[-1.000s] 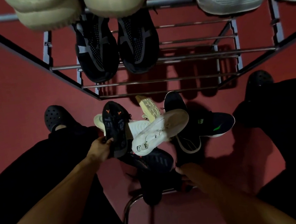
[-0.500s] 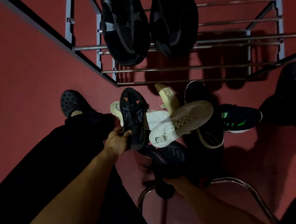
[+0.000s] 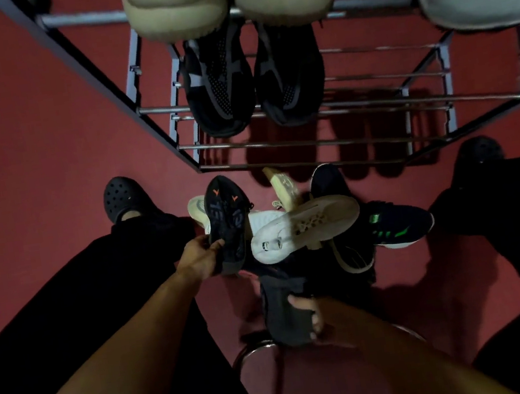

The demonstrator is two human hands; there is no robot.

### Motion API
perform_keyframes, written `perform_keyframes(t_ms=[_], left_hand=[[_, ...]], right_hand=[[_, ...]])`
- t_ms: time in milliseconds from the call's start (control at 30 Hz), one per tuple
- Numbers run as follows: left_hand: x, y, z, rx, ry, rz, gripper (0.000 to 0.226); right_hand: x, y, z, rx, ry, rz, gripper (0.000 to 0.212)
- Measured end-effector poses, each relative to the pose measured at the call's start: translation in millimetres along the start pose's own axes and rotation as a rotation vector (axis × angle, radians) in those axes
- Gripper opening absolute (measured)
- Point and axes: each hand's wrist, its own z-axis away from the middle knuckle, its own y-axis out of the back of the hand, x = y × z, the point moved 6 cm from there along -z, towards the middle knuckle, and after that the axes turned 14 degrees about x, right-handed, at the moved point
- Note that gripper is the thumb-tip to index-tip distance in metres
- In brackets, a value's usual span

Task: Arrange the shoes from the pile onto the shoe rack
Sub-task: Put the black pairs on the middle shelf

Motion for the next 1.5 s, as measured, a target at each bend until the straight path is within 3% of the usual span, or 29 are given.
perform_keyframes(t_ms=[133,333,433,533,633,700,833,967,1067,1233,1300,1500], left_hand=[[7.4,7.1,12.9,0.015,-0.068,-0.019,0.03],[18.3,8.9,30.0,0.018,-0.087,0.027,0.027],[22.0,6.9,33.9,0.007,-0.082,0.076,0.026],[22.3,3.4,32.8,-0.008,-0.072,0.105,0.027],[21.7,0.5,33.6,-0.021,-0.068,0.133,0.022],[20.3,-1.4,35.0,-0.034,-0.06,0.16,0.018],[13.9,-4.5,37.6,-0.076,-0.028,0.179,0.012],[9.2,-6.3,39.5,-0.117,-0.009,0.216,0.019],[7.3,-6.3,39.6,-0.142,0.038,0.294,0.026],[15.1,-6.6,40.3,-0.178,0.054,0.415,0.027],[19.8,-7.4,40.2,-0.169,0.042,0.438,0.025],[15.4,-9.2,40.1,-0.208,-0.009,0.436,0.032]], right_hand=[[-60.7,21.3,33.6,-0.062,0.019,-0.29,0.032],[-126.5,41.4,72.2,-0.019,0.261,-0.77,0.048],[-119.2,47.7,63.7,0.076,0.309,-0.597,0.032],[-105.5,44.3,51.0,0.11,0.391,-0.333,0.032],[-93.2,53.2,38.7,0.299,0.504,-0.224,0.015],[-83.3,61.3,26.4,0.428,0.598,-0.113,0.015],[-63.1,75.3,-14.1,0.545,0.609,0.21,0.046],[-73.5,89.9,-47.6,0.665,0.59,0.476,0.094],[-86.3,74.4,-49.0,0.627,0.576,0.514,0.09],[-97.7,56.4,-19.7,0.536,0.684,0.388,0.033],[-104.1,65.2,-6.9,0.564,0.717,0.336,0.023],[-140.8,112.7,30.8,0.795,0.761,0.163,0.037]])
